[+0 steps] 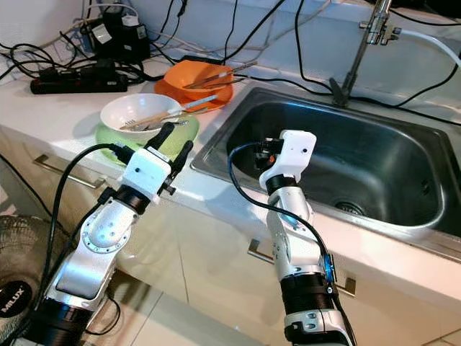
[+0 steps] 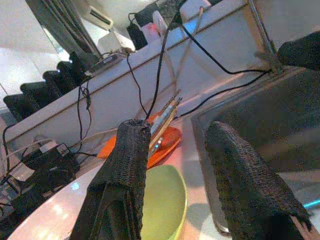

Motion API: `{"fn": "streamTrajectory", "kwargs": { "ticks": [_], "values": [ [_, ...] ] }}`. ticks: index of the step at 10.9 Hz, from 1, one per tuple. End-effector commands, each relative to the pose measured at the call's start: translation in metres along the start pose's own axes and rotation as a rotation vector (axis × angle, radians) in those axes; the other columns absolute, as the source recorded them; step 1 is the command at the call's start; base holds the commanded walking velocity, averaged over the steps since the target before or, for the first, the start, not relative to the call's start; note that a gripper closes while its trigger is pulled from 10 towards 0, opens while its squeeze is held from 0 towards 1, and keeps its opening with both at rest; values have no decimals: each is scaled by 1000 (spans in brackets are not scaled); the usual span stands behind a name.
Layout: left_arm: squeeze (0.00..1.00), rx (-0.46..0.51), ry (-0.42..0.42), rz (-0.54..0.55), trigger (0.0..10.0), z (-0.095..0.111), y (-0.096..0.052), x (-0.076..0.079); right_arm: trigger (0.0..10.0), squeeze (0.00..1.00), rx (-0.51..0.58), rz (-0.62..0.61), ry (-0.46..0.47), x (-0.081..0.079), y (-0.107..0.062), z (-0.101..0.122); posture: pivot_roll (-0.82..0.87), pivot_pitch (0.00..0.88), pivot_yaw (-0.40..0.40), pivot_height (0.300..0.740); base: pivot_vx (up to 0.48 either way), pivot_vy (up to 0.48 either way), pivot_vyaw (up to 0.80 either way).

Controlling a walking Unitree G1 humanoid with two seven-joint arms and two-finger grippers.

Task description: Kitchen organization

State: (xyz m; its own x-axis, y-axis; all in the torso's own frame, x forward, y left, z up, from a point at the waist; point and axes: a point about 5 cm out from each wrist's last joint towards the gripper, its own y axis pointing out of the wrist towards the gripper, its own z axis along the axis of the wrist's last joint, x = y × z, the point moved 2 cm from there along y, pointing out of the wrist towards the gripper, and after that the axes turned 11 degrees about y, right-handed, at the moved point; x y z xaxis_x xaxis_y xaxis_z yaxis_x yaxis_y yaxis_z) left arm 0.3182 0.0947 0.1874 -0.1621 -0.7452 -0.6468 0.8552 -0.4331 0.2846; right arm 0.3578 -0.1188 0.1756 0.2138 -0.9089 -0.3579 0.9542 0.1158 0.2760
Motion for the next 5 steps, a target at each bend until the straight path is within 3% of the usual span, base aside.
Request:
{"fn": "streamTrajectory", "kwargs": {
  "ticks": [1, 5],
  "values": [
    [0, 2, 17, -12, 10000, 1, 4, 0, 10000, 0, 6, -2, -1, 0, 1, 1, 176, 36, -13, 740, 0, 0, 0],
    [0, -45, 39, 21, 10000, -7, 3, -3, 10000, 0, 3, 1, -1, 0, 1, 0, 176, 34, -12, 740, 0, 0, 0]
  ]
}}
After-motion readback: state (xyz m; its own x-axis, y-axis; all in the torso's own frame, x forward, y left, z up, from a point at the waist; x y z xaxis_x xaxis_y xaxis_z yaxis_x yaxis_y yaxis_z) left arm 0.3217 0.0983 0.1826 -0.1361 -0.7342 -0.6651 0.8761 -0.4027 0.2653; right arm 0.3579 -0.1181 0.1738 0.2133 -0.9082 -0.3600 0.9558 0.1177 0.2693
